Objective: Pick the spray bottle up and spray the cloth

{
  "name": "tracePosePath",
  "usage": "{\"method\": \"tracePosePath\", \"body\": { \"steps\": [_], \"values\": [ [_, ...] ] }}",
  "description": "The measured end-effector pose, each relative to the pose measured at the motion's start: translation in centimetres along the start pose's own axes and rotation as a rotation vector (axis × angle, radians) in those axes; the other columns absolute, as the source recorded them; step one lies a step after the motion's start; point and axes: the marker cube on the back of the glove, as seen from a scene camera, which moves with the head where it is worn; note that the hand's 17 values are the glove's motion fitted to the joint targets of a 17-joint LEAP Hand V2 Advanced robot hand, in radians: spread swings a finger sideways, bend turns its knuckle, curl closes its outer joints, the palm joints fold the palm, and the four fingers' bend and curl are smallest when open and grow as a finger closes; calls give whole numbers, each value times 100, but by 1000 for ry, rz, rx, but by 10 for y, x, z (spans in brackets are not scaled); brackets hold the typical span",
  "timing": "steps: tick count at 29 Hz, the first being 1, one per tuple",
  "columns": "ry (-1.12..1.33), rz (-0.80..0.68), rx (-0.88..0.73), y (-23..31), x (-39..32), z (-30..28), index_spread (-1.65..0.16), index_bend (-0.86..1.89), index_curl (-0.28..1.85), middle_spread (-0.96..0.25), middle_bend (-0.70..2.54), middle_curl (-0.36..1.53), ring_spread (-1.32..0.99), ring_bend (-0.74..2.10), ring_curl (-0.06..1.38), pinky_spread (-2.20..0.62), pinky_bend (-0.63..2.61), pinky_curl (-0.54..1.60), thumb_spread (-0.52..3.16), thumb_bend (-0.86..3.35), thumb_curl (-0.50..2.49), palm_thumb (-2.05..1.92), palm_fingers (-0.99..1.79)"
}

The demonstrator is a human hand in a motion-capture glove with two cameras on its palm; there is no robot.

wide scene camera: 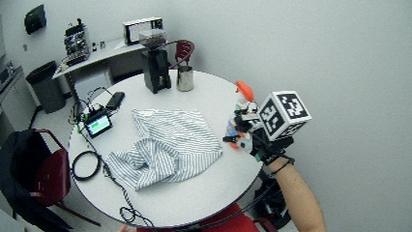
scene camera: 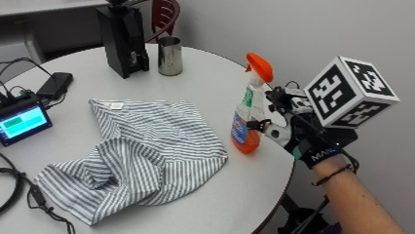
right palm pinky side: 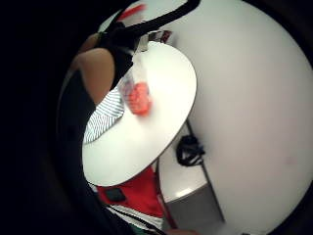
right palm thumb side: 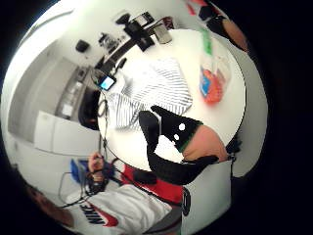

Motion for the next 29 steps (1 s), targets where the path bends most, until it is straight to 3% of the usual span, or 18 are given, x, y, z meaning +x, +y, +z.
{"method": "tracePosePath", "body": {
  "steps": [8, 13, 29],
  "values": [
    [-229, 163, 137, -27, 38, 14, -33, 8, 25, -3, 29, 37, 6, 35, 31, 18, 48, 26, 104, -2, 23, 51, 72],
    [-439, 145, 153, -43, 45, 31, -31, 4, 23, -3, 30, 38, 3, 39, 34, 15, 51, 28, 100, -2, 25, 53, 71],
    [-722, 119, 203, -64, 50, 65, -31, -8, 5, -4, 41, 41, -1, 62, 40, 16, 71, 34, 90, -1, 29, 64, 65]
  ]
}}
